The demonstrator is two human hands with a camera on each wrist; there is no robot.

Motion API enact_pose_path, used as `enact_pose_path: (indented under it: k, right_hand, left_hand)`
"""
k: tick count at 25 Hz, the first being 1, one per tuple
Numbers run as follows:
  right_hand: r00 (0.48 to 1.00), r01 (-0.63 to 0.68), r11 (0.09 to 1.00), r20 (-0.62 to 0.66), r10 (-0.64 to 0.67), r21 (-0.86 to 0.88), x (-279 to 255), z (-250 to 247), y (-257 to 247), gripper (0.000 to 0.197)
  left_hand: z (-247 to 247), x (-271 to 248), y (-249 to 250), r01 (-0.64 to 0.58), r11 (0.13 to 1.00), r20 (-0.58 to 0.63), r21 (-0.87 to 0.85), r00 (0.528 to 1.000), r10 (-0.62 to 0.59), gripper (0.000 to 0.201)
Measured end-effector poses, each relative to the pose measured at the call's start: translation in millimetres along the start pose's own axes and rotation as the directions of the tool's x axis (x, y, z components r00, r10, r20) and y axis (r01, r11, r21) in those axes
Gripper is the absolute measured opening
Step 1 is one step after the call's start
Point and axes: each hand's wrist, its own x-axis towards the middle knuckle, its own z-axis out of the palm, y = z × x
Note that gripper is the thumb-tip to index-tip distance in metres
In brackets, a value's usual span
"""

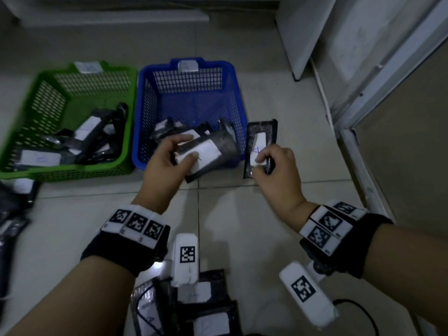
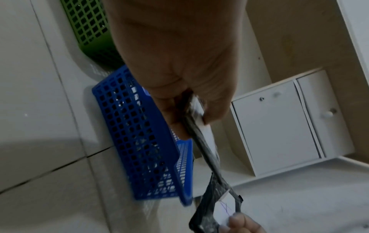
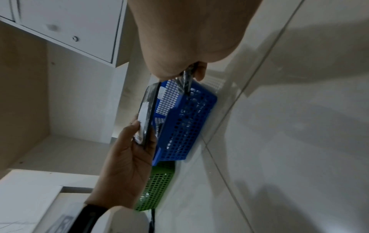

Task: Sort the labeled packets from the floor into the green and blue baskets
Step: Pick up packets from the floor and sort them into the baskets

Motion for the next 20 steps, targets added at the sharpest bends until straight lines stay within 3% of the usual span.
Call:
enact_pose_path:
  k: [2,4,7,10,12,15,17,18,20]
  right_hand:
    - [0.999,0.042,0.999,0.023,-0.042,0.007,18.1,14.3,-12.4,0.024]
    - [0.995,0.049,0.999,0.089,-0.05,0.015,37.1,30.3,-19.7,0.02]
    - [0.98,-0.029,1.0,0.199,0.027,0.008,58.6,52.2,-28.6,0.023]
    - [0.939,-0.088,0.991,0.324,0.115,-0.097,71.3,63.6,-31.4,0.035]
    - [0.94,-0.022,0.978,0.328,0.092,-0.209,63.2,67.9,-29.7,0.037]
    - [0.962,0.195,0.937,0.242,-0.126,-0.288,20.9,62.6,-32.0,0.034]
    - [0.92,0.278,0.935,0.342,-0.193,-0.22,-21.9,60.4,-30.1,0.031]
    - [0.882,0.27,0.942,0.444,-0.159,-0.199,-43.3,59.5,-26.6,0.028]
    - [0.747,0.268,0.936,0.662,-0.053,-0.227,-84.0,60.7,-14.5,0.025]
  left_hand:
    - [-11.0,16.0,-2.2,-0.009,0.998,-0.182,0.058,0.983,0.02,0.025]
    - [-16.9,30.9,-5.8,0.011,0.987,-0.269,0.161,0.963,0.033,0.028]
    - [-22.7,48.8,-11.9,0.059,0.925,-0.191,0.374,0.982,0.015,0.042]
    - [-31.6,50.9,-12.9,-0.018,0.758,-0.052,0.652,0.996,0.069,0.051]
    - [-43.8,34.9,-13.5,-0.119,0.741,-0.02,0.661,0.984,0.177,0.041]
    - [-59.7,-8.0,-16.3,-0.216,0.768,0.038,0.603,0.969,0.243,0.024]
    - [-69.9,-47.9,-21.7,-0.189,0.789,0.15,0.585,0.981,0.124,0.017]
    - [-74.2,-65.9,-26.1,-0.159,0.79,0.222,0.593,0.975,0.029,0.016]
    - [-85.5,-99.3,-40.9,-0.123,0.765,0.386,0.633,0.906,-0.174,0.028]
